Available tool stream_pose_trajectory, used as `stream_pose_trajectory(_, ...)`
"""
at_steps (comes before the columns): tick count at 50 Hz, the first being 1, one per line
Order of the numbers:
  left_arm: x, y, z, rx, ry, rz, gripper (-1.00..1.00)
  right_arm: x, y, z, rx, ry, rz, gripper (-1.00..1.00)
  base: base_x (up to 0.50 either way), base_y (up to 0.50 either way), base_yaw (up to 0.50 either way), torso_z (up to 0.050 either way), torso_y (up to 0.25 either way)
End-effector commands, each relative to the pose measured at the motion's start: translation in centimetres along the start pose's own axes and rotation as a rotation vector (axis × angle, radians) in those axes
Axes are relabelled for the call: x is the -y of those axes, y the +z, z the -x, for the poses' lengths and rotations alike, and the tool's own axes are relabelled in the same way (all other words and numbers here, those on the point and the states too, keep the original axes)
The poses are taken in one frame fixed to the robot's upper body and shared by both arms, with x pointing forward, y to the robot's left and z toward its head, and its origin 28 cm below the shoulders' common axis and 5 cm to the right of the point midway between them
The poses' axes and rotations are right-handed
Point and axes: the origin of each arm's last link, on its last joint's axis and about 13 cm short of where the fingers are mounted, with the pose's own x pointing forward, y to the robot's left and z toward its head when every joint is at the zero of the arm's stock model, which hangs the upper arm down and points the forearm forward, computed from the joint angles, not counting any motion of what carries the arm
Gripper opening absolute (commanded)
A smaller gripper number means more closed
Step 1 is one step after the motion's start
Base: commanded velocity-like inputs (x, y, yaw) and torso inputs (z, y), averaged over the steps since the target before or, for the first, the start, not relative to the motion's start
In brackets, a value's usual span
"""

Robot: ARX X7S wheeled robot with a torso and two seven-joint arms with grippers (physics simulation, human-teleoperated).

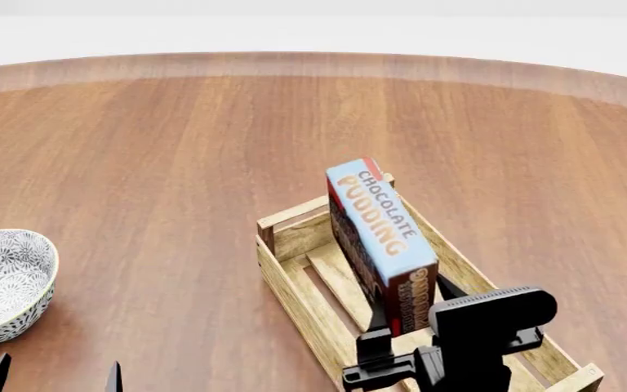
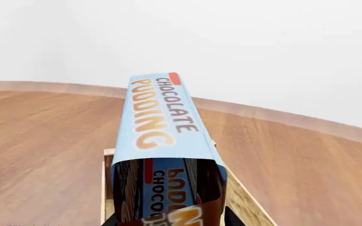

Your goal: Pick up the chocolate pudding and put it in the tray.

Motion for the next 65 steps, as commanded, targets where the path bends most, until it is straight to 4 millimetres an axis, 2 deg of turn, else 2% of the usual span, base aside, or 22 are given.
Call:
stream_pose_trajectory(1,0.0,0.0,0.0,-0.002,0.000,-0.001,1.00,0.8,-0.9,0.1,-0.007,-0.034,0.010,-1.00,0.00,0.00,0.00,0.000,0.000)
stream_pose_trajectory(28,0.1,-0.2,-0.1,-0.007,0.000,-0.004,1.00,1.3,-3.5,0.7,-0.042,-0.070,-0.024,-1.00,0.00,0.00,0.00,0.000,0.000)
stream_pose_trajectory(65,0.1,-0.4,-0.2,-0.011,0.000,-0.009,1.00,1.5,-4.3,0.7,-0.064,-0.085,-0.012,-1.00,0.00,0.00,0.00,0.000,0.000)
